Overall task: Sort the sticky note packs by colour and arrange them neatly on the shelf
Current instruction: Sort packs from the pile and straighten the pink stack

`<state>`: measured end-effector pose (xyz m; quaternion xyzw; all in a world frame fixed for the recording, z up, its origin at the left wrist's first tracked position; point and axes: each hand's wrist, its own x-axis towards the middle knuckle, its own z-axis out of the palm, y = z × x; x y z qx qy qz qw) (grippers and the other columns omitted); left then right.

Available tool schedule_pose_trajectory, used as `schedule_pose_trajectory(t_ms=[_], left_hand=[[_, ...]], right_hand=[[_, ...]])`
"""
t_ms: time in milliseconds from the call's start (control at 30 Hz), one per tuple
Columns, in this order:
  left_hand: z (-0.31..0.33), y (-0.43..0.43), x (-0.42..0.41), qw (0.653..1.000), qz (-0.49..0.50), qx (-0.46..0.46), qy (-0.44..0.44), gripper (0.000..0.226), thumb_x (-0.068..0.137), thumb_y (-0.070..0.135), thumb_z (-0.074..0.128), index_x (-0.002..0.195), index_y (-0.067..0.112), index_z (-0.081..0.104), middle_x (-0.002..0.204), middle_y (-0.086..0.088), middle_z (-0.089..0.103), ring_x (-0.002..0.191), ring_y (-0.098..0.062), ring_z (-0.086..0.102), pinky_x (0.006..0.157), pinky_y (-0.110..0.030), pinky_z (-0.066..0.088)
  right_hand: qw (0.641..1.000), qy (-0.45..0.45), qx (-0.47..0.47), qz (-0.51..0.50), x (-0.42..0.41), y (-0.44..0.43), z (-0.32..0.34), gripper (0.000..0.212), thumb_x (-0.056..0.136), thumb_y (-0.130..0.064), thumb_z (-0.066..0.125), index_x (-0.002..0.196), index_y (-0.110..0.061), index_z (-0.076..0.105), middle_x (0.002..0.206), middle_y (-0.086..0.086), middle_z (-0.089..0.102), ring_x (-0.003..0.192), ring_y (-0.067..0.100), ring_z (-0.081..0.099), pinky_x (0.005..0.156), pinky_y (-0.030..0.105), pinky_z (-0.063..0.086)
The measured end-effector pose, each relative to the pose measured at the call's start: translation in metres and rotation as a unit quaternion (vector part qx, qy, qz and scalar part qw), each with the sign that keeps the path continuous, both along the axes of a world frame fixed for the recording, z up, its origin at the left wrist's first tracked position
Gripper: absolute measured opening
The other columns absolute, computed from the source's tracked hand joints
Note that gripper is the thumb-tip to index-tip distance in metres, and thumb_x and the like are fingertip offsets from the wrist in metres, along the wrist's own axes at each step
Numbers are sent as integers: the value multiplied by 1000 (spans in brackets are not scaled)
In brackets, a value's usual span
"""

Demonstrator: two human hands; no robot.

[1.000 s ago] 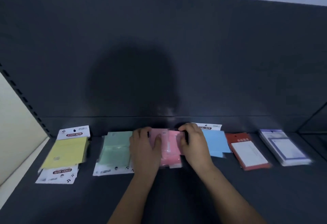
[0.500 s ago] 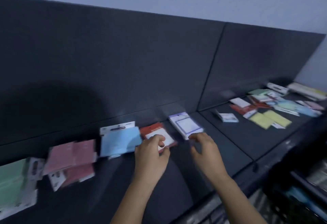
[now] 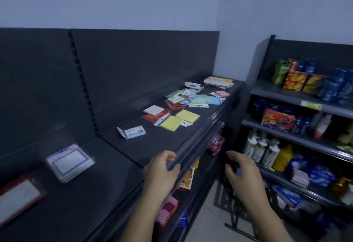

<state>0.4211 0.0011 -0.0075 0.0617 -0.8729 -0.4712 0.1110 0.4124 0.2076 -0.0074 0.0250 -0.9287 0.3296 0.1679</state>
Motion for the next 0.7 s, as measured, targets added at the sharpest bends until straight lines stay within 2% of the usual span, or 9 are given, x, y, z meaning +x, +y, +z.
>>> schedule_pose_trajectory(t_ms=[167,333,433,533,700], left_hand=[[1,37,-35,1000,-6,-8,1,21,85,21,64,95,34,52,104,15,50,106,-11,52,100,-42,39],[-5,53,-78,1000,7,-18,-13,20,85,19,64,95,31,51,101,14,50,105,-13,53,99,-40,40],[-10,66,-111,999,-5,16,-28,22,85,18,64,95,32,51,98,17,50,102,-11,52,99,-41,41],[-15,77,-154,999,-14,29,-31,23,85,19,64,99,31,52,102,17,51,104,-9,51,100,-37,41],[-17,74,-234,998,19,49,-29,23,85,15,64,100,27,53,107,11,52,108,-12,50,98,-35,42]], right_hand=[[1000,-13,-13,-25,-19,49,-11,36,88,-17,60,123,-19,57,116,-5,60,113,14,48,94,26,38],[998,-39,-20,-32,-55,66,-28,34,89,-20,60,122,-19,56,113,-5,59,109,12,48,88,20,36],[996,-66,-6,-59,-85,74,-40,33,88,-21,61,120,-20,57,114,-6,59,111,14,50,93,24,38],[994,-65,-5,-83,-130,81,-43,33,86,-21,64,118,-20,60,112,-5,61,107,15,52,91,27,41],[997,-59,5,-40,-220,74,-35,31,87,-24,61,118,-23,58,112,-7,58,106,15,52,92,36,45]])
